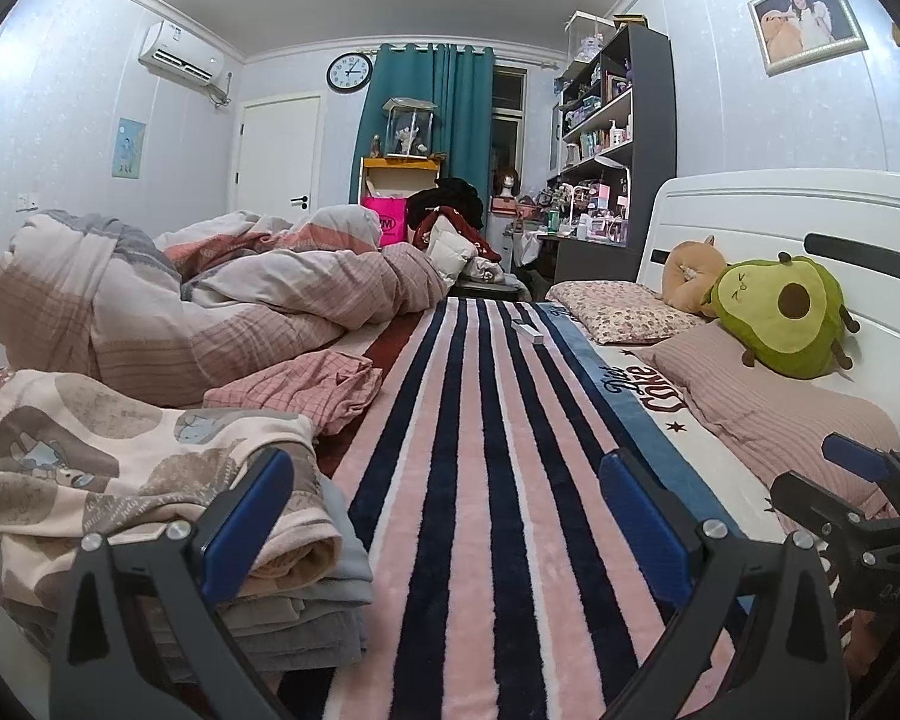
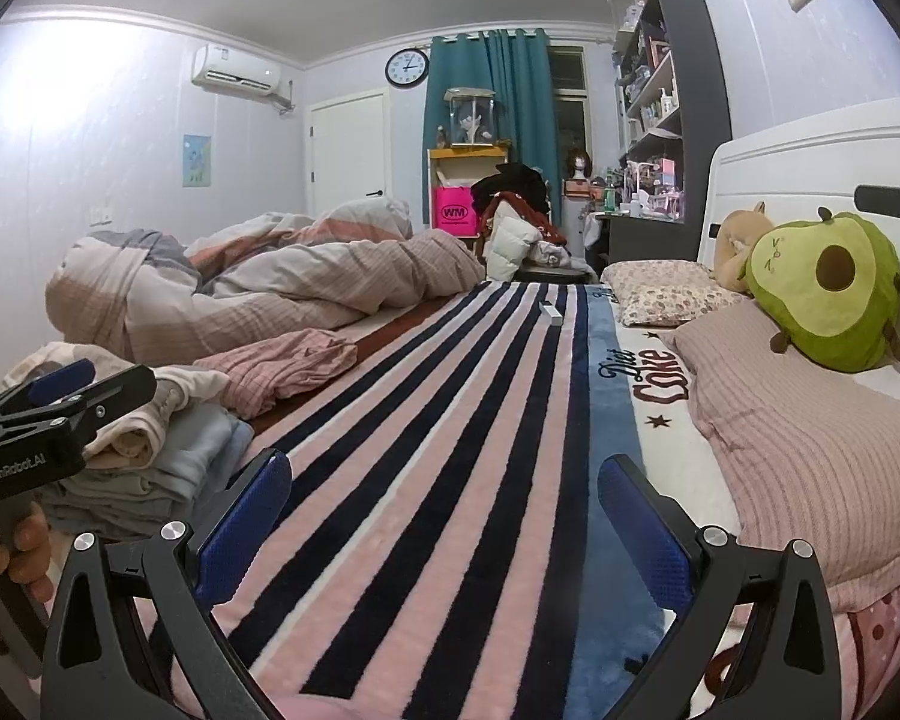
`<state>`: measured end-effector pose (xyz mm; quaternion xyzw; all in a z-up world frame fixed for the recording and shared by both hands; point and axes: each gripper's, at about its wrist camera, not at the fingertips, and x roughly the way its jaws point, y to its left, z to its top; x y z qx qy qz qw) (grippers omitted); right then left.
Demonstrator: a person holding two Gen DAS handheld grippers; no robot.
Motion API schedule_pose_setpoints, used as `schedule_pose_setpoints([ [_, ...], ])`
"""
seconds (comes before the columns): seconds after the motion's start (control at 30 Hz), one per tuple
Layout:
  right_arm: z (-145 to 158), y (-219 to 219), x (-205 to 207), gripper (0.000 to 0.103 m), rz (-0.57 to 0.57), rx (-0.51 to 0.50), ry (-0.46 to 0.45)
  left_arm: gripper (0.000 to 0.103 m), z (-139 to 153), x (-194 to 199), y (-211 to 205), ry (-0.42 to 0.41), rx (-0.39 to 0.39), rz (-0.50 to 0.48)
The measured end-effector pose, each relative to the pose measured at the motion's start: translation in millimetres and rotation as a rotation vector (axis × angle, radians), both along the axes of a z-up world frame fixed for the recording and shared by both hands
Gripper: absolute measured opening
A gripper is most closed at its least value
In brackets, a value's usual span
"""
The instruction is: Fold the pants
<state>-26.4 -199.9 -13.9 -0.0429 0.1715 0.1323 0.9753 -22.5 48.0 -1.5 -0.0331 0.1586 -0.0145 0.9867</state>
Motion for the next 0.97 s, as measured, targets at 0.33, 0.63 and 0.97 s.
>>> schedule_pose_setpoints([
  [0.33,-0.2,-0.9,-0.2,0.102,0.0,0.001,0.0,0.101,-0.2,-0.5,-0.4,-0.001,0.0,-0.002],
  [0.63,-0.2,-0.6,-0.1,0.102,-0.002,-0.001,0.0,0.101,0.0,-1.4,-0.9,-0.002,0.0,-0.005],
  [0.97,-0.3,-0.9,0.0,0.102,-0.001,0.0,0.001,0.101,1.1,-0.5,-2.7,0.007,0.002,-0.018],
])
